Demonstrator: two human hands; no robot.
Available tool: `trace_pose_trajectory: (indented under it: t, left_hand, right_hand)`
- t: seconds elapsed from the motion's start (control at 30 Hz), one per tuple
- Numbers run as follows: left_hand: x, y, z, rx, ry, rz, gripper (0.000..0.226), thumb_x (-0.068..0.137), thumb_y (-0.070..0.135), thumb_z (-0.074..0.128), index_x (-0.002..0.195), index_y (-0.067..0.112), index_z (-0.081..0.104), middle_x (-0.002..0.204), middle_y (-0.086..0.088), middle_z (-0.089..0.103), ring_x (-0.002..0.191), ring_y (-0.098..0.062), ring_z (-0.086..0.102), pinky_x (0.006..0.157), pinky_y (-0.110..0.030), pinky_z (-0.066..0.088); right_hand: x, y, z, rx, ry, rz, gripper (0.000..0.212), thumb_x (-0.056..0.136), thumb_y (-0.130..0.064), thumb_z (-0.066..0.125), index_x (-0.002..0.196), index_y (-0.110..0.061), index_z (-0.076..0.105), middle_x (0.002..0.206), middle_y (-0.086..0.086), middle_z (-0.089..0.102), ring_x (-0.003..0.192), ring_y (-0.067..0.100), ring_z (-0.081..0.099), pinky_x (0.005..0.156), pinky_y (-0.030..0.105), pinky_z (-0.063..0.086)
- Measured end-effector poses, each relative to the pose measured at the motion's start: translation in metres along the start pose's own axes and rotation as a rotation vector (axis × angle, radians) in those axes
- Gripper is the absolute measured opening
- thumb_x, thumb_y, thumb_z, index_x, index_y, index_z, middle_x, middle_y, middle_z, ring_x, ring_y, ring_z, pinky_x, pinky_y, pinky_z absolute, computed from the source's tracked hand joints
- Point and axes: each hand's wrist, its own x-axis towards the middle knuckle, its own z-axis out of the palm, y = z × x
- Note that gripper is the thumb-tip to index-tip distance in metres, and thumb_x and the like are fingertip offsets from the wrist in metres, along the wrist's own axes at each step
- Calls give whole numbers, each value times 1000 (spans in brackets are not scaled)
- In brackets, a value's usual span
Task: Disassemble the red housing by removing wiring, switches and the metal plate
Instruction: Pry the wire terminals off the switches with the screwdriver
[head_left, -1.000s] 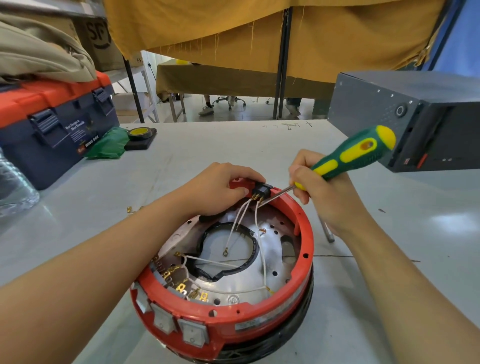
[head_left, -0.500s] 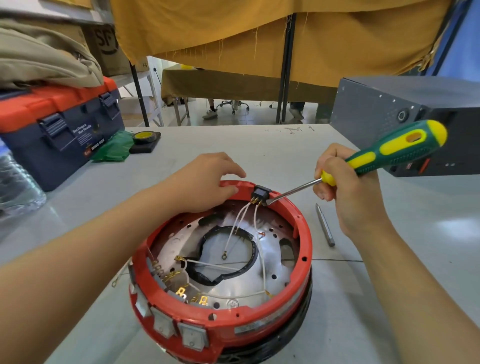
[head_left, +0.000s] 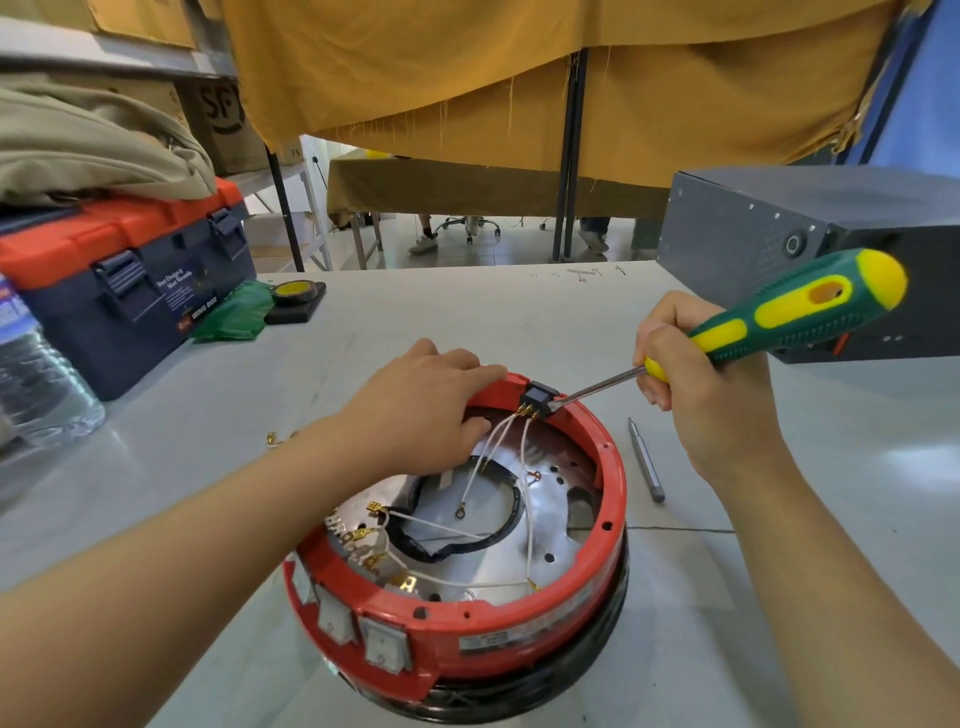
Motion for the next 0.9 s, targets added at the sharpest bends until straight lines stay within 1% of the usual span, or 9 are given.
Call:
trace_pose_trajectory:
  t: [0.07,0.13,0.2,0.37,0.47,0.63,0.73,0.8,0.9]
  left_hand:
    - [6,2,0,53,-2,-11,58,94,38,41,147,36,20,141,4,39,114,-27,40,97,-36,39]
    - [12,6,1,77,-30,-21,58,94,33,41,146,39,17,139,1,36,115,-29,36,94,-39,42]
    - [15,10,3,79,-49,-26,59,94,28,43,145,40,16,135,-1,34,113,-29,33,86,-39,45]
    - [19,12,6,64,-39,19,65,91,20,44,145,42,14,134,0,30,111,-26,29,73,-35,44]
    - [20,10,5,47,-45,62,63,92,27,45,145,44,15,135,2,29,112,-24,29,77,-38,48]
    - [21,7,6,28,-22,102,66,90,16,42,144,47,18,136,5,30,108,-21,30,78,-42,51]
    - [19,9,10,2,20,104,65,91,16,41,143,47,18,136,6,29,109,-21,29,72,-38,51]
    - [18,9,15,-6,65,109,61,93,22,41,144,47,18,136,6,30,110,-20,29,67,-32,46]
    - [17,8,20,-18,122,124,56,95,28,40,145,45,20,138,5,32,110,-21,31,75,-30,42]
  right_hand:
    - [0,-2,-1,-46,-11,-35,31,73,-31,48,58,-4,41,45,-9,39,45,7,35,48,18,30]
    - [1,-3,-1,-75,-14,-45,25,77,-21,49,58,-7,41,46,-10,41,46,6,37,49,14,30]
    - [1,-4,-1,-90,-15,-44,24,79,-15,47,57,-7,41,46,-10,41,46,6,37,48,13,30]
    - [1,-6,-3,-76,-29,-44,25,80,-14,46,58,-4,40,46,-10,40,46,6,36,49,14,29]
    - [1,-6,-3,-95,-30,-41,27,79,-15,47,57,-2,39,47,-8,39,47,8,35,50,17,28]
    - [1,-7,-3,-67,-31,-33,28,79,-15,48,58,1,38,48,-6,34,48,9,32,50,17,27]
    - [-1,-11,-3,-112,-59,-78,28,80,-14,48,58,0,39,51,2,35,48,8,33,50,14,28]
    - [-2,-13,-2,-154,-84,-113,27,81,-13,48,59,0,40,52,3,35,49,7,34,50,12,27]
    - [-3,-15,-1,-196,-104,-144,25,82,-11,48,59,-4,41,52,1,36,50,6,36,51,12,28]
